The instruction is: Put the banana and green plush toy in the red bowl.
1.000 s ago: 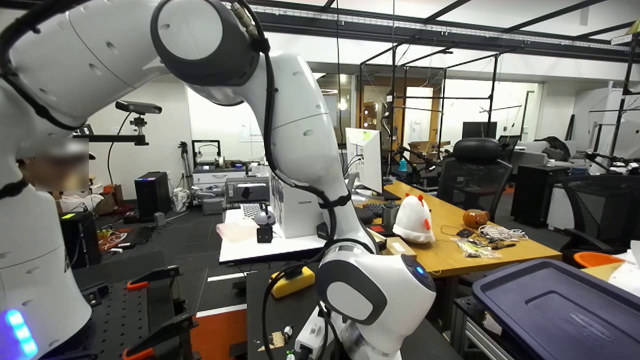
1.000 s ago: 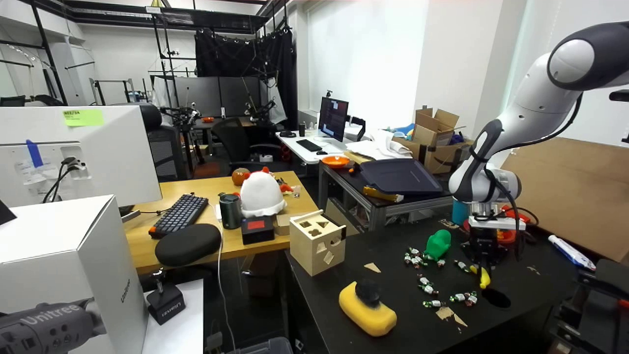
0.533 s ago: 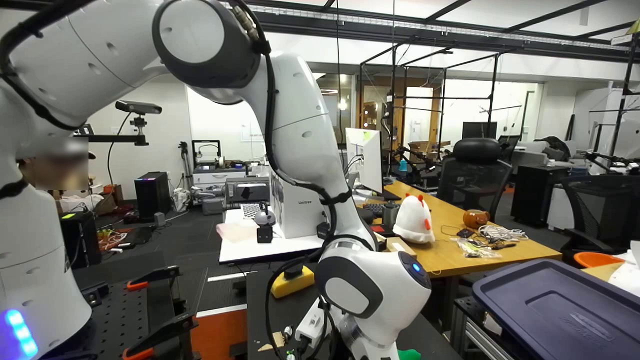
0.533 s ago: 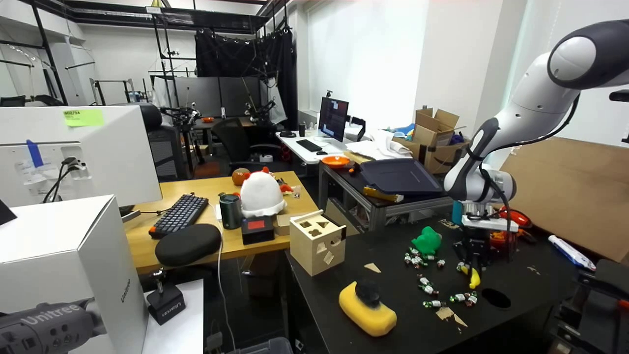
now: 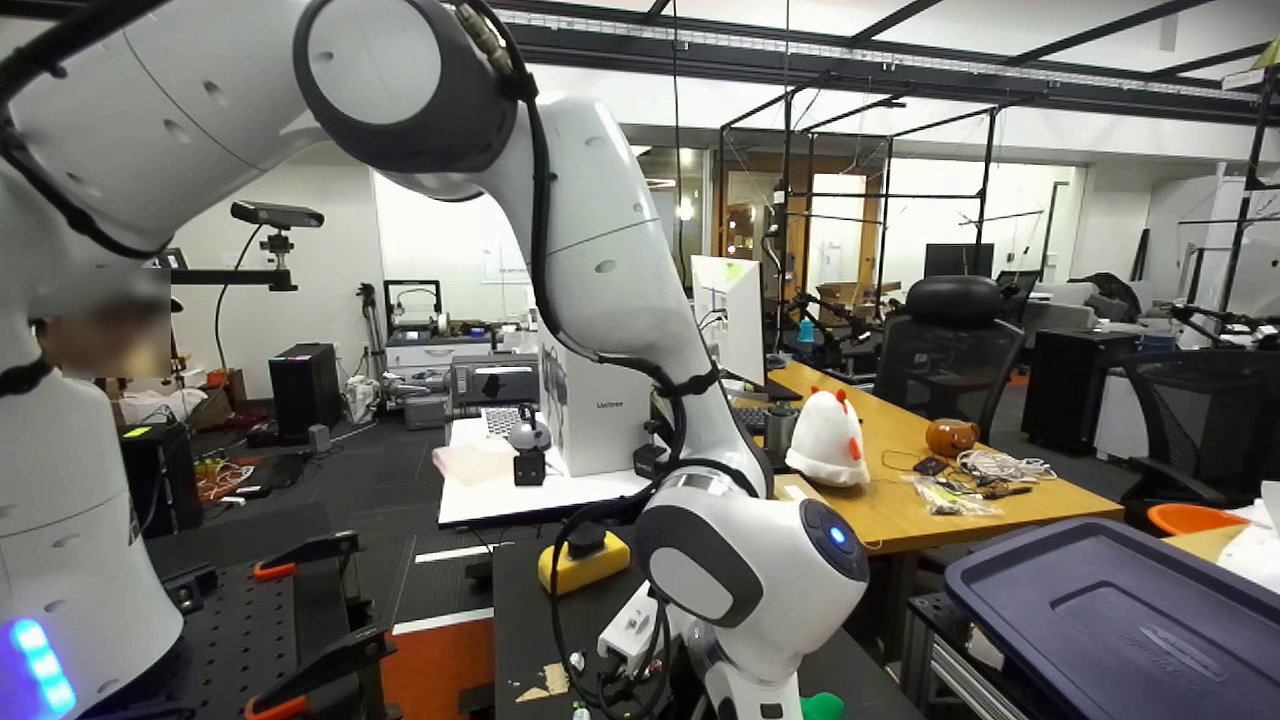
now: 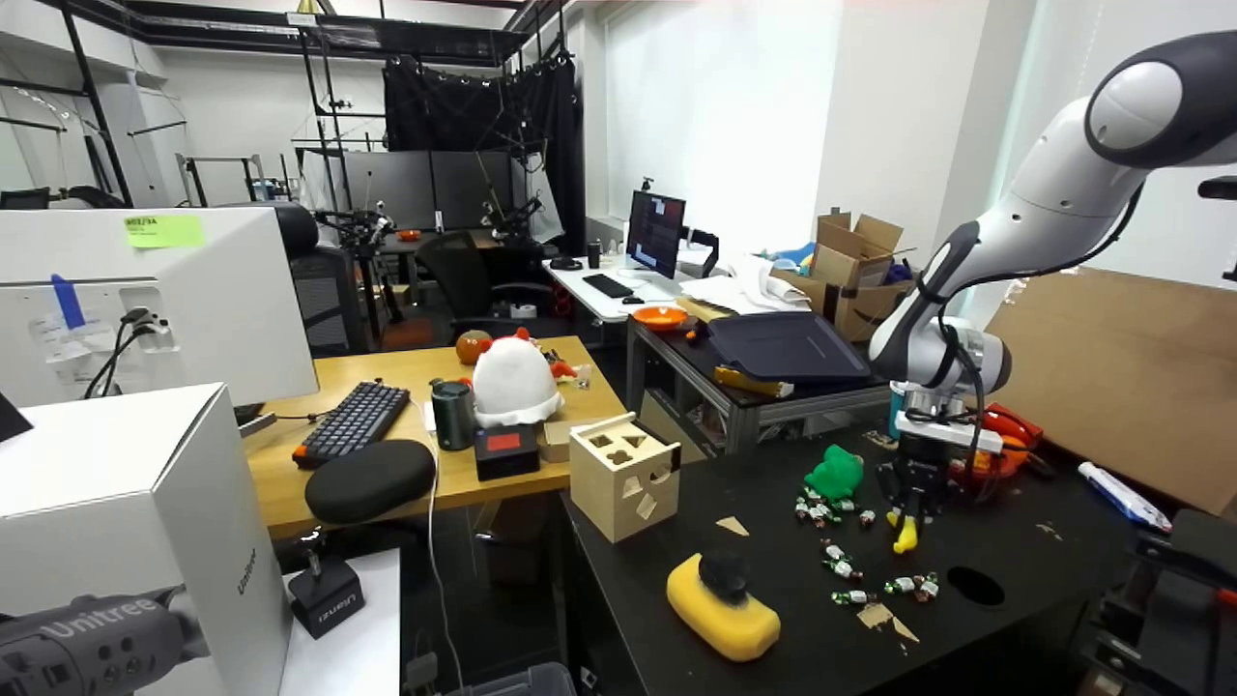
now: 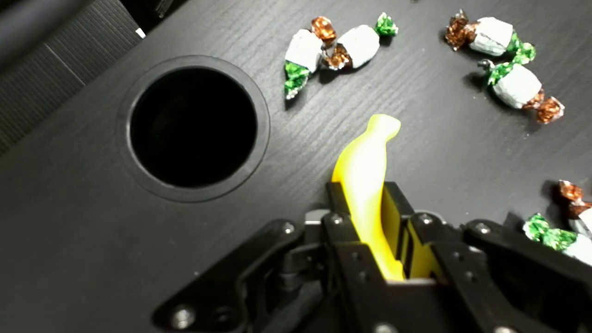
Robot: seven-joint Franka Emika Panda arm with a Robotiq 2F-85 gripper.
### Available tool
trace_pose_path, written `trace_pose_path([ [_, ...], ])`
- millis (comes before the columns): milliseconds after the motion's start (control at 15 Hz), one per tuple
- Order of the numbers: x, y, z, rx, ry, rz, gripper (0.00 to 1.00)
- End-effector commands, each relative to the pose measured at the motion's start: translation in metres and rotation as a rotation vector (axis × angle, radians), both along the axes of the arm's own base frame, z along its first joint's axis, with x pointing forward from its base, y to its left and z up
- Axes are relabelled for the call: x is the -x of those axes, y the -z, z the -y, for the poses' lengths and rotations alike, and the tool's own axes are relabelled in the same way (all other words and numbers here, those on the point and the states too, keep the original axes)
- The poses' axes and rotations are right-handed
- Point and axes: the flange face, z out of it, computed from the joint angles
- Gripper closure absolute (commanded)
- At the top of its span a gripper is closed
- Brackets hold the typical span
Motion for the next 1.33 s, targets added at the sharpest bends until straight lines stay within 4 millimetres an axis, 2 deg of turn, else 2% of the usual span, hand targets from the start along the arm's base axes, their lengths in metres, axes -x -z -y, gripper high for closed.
trace_pose_path([
  [0, -0.003, -0.031, 0.011, 0.026, 0.077, 0.057, 0.94],
  [267, 0.0, -0.06, 0.045, 0.091, 0.185, 0.107, 0.94],
  [667, 0.015, -0.102, 0.114, 0.256, 0.335, 0.172, 0.94],
  [933, 0.026, -0.109, 0.15, 0.331, 0.452, 0.143, 0.94],
  [1267, 0.041, -0.111, 0.179, 0.347, 0.631, 0.091, 0.94],
])
